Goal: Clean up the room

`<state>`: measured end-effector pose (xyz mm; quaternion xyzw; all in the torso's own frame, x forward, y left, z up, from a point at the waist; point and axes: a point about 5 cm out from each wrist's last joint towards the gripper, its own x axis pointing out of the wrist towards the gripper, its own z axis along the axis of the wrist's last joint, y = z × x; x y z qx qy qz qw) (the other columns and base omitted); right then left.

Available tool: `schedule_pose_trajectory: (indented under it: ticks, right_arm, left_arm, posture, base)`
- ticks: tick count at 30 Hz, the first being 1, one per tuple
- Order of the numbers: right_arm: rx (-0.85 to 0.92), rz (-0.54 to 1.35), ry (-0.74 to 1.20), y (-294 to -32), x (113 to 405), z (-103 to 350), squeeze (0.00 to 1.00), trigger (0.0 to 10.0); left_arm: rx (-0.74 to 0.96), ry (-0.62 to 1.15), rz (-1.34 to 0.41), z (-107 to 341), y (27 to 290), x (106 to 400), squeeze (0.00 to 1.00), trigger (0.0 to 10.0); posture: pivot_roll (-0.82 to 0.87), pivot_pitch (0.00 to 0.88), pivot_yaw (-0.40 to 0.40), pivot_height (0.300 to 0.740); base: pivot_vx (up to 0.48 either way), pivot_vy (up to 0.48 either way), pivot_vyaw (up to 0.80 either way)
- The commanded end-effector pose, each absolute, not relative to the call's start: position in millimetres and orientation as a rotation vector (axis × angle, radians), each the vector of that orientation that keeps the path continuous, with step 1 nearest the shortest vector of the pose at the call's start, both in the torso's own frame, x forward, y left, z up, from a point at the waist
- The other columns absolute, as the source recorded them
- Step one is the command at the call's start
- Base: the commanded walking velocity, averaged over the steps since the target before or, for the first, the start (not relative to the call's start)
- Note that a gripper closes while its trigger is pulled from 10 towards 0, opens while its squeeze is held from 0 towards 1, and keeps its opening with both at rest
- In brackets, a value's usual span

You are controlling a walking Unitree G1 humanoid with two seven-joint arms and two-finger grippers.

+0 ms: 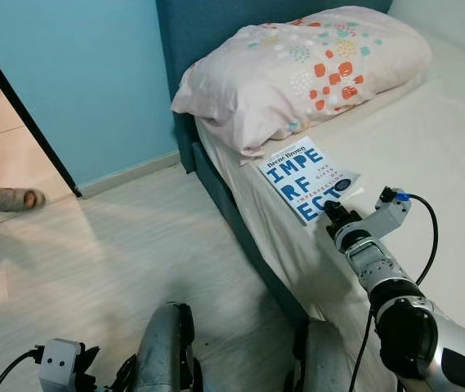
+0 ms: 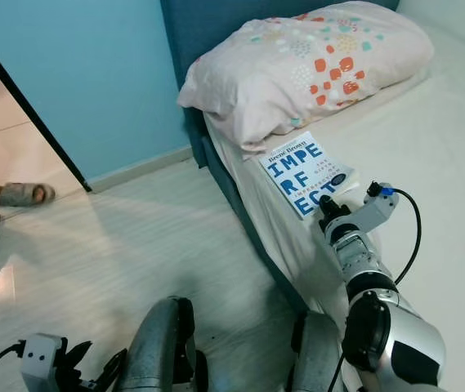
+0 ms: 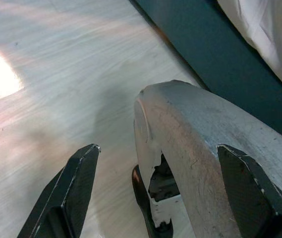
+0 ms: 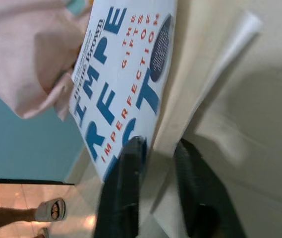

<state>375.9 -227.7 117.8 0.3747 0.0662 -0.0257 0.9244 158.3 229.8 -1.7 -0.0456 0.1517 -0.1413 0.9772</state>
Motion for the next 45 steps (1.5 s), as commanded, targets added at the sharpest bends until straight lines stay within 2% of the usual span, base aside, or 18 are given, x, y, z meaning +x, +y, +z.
schedule_pose_trajectory:
  ticks: [1, 4, 8, 10, 17, 18, 19, 21, 22, 27, 28, 30, 32, 33, 34, 36, 40, 45]
  right_arm:
    - [0.756, -0.079, 0.149, -231.5, 373.4, 113.8, 1.00, 10.0]
    - [0.749, -0.108, 0.144, -238.3, 370.3, 111.3, 1.00, 10.0]
    - [0.744, -0.114, 0.147, -240.6, 368.3, 108.8, 1.00, 10.0]
    - [0.739, -0.145, 0.159, -250.5, 356.8, 94.5, 1.00, 10.0]
    - [0.785, -0.230, 0.177, -269.1, 329.5, 64.5, 0.98, 10.0]
    - [0.818, -0.254, 0.183, -271.2, 321.5, 55.2, 0.68, 10.0]
    - [0.830, -0.275, 0.199, -272.9, 311.2, 43.7, 0.00, 10.0]
    - [0.830, -0.275, 0.199, -272.9, 311.2, 43.7, 0.00, 10.0]
    - [0.831, -0.295, 0.233, -272.2, 297.7, 28.3, 0.00, 10.0]
    - [0.833, -0.303, 0.266, -269.2, 284.9, 14.3, 0.00, 10.0]
    - [0.831, -0.261, 0.293, -259.9, 272.8, 0.8, 0.00, 10.0]
    - [0.831, -0.261, 0.293, -259.9, 272.8, 0.8, 0.00, 10.0]
    - [0.824, -0.175, 0.341, -240.5, 260.6, -14.6, 0.00, 10.0]
    - [0.824, -0.175, 0.341, -240.5, 260.6, -14.6, 0.00, 10.0]
    - [0.813, -0.111, 0.384, -224.7, 257.2, -21.4, 0.00, 10.0]
    - [0.803, -0.072, 0.410, -215.8, 256.3, -24.2, 0.00, 10.0]
    - [0.799, -0.057, 0.416, -212.7, 256.4, -24.6, 0.00, 10.0]
    - [0.787, 0.023, 0.433, -194.6, 263.6, -22.1, 0.00, 10.0]
  left_arm:
    - [-0.111, 0.417, -0.304, -16.4, 224.7, 140.7, 0.00, 10.0]
    - [-0.121, 0.420, -0.298, -18.4, 222.5, 144.8, 0.00, 10.0]
    - [-0.127, 0.418, -0.290, -19.5, 221.8, 146.9, 0.00, 10.0]
    - [-0.146, 0.427, -0.281, -24.9, 217.5, 155.3, 0.00, 10.0]
    - [-0.177, 0.453, -0.302, -31.9, 208.4, 166.9, 0.00, 10.0]
    - [-0.184, 0.460, -0.305, -33.2, 206.4, 170.8, 0.00, 10.0]
    - [-0.187, 0.468, -0.304, -34.6, 204.4, 175.3, 0.00, 10.0]
    - [-0.187, 0.468, -0.304, -34.6, 204.4, 175.3, 0.00, 10.0]
    - [-0.177, 0.483, -0.281, -36.8, 205.1, 181.9, 0.00, 10.0]
    - [-0.158, 0.496, -0.247, -37.8, 207.8, 189.4, 0.00, 10.0]
    - [-0.120, 0.504, -0.167, -36.3, 217.7, 202.4, 0.00, 10.0]
    - [-0.120, 0.504, -0.167, -36.3, 217.7, 202.4, 0.00, 10.0]
    - [-0.062, 0.502, -0.016, -27.7, 237.7, 225.1, 0.00, 10.0]
    - [-0.062, 0.502, -0.016, -27.7, 237.7, 225.1, 0.00, 10.0]
    - [-0.058, 0.493, 0.067, -21.4, 246.4, 237.5, 0.00, 10.0]
    - [-0.067, 0.508, 0.096, -22.9, 245.9, 239.0, 0.00, 10.0]
    - [-0.068, 0.521, 0.103, -24.6, 245.3, 238.4, 0.00, 10.0]
    - [-0.049, 0.565, 0.096, -30.1, 237.8, 238.5, 0.00, 10.0]
  posture:
    - [0.34, 0.328, -0.028, 0.556]
    - [0.31, 0.292, -0.035, 0.556]
    - [0.31, 0.288, -0.036, 0.556]
    - [0.27, 0.238, -0.041, 0.556]
    - [0.22, 0.201, -0.045, 0.556]
    - [0.20, 0.171, -0.051, 0.556]
    - [0.18, 0.152, -0.056, 0.556]
    - [0.18, 0.152, -0.056, 0.556]
    - [0.17, 0.125, -0.065, 0.556]
    - [0.16, 0.109, -0.069, 0.556]
    - [0.14, 0.068, -0.084, 0.561]
    - [0.14, 0.068, -0.084, 0.561]
    - [0.12, 0.023, -0.090, 0.571]
    - [0.12, 0.023, -0.090, 0.571]
    - [0.11, 0.000, -0.116, 0.581]
    - [0.13, 0.000, -0.117, 0.590]
    - [0.13, 0.000, -0.116, 0.595]
    - [0.12, 0.000, -0.112, 0.610]
  base:
    - [0.000, 0.000, 0.00]
    - [0.000, 0.000, 0.00]
    - [0.000, 0.000, 0.00]
    - [0.000, 0.000, 0.00]
    - [0.000, 0.000, 0.00]
    - [0.000, 0.000, 0.00]
    - [0.000, 0.000, 0.00]
    - [0.000, 0.000, 0.00]
    - [0.000, 0.000, 0.00]
    - [0.000, 0.000, 0.00]
    - [0.000, 0.000, 0.00]
    - [0.000, 0.000, 0.00]
    - [0.000, 0.000, 0.00]
    - [0.000, 0.000, 0.00]
    - [0.000, 0.000, 0.00]
    - [0.000, 0.000, 0.00]
    - [0.000, 0.000, 0.00]
    - [-0.343, 0.000, 0.00]
